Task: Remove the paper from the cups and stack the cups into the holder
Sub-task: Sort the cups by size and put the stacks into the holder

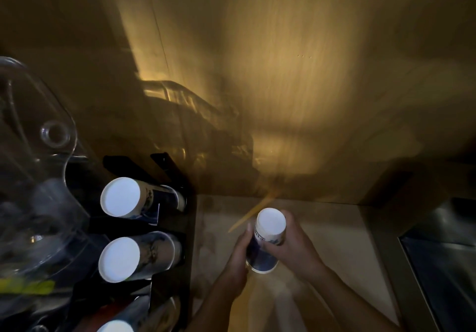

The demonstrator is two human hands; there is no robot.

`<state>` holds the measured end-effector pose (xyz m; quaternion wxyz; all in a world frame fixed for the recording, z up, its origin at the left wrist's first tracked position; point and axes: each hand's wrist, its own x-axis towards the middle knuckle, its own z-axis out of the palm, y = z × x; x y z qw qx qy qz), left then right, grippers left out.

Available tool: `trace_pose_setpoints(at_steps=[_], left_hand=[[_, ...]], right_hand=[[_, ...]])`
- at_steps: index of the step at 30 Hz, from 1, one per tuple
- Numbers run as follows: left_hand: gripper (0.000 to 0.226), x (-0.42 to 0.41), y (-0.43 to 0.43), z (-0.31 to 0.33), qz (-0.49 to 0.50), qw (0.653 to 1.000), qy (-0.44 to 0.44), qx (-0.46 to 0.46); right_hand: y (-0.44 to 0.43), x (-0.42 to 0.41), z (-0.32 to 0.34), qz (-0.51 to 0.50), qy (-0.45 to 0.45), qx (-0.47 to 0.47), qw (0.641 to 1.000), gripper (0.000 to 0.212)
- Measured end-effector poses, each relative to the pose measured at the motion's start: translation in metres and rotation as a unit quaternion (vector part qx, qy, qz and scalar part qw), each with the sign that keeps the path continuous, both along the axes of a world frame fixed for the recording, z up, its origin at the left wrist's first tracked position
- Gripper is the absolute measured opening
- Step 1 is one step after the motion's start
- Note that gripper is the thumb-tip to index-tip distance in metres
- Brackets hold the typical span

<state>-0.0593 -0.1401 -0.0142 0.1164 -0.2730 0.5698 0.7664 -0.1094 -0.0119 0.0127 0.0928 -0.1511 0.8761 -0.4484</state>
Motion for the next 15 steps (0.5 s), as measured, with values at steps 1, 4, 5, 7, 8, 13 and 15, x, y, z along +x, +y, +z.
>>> trace_pose_setpoints(at_steps=[1,4,5,7,8,13,15], left_hand=[[0.041,0.003,-0.001,-0.001,0.009,1.000,-0.023,0.006],[0.038,0.011,-0.005,0.001,0.037,0.997,-0.067,0.029],[0.039,0.013,-0.006,0.003,0.045,0.996,-0.066,0.028],[0.038,0.016,-0.008,0.012,0.047,0.998,-0.039,0.002],[0.034,0.016,-0.009,0.020,0.049,0.999,-0.015,-0.014],[0.037,0.021,-0.021,0.066,0.059,0.998,0.032,-0.013],[0.036,0.026,-0.030,0.089,0.064,0.996,0.064,-0.014]], right_hand=[[0.000,0.003,0.001,0.003,0.005,-0.001,1.000,0.069],[0.000,0.007,0.010,0.005,0.007,-0.020,1.000,0.070],[-0.001,0.007,0.014,0.007,0.012,-0.029,0.999,0.070],[-0.002,0.007,0.027,0.015,0.031,-0.044,0.998,0.071],[-0.003,0.007,0.035,0.022,0.040,-0.055,0.997,0.072],[-0.011,0.007,0.091,0.033,0.101,-0.132,0.985,0.067],[-0.016,0.012,0.116,0.042,0.140,-0.161,0.976,0.068]])
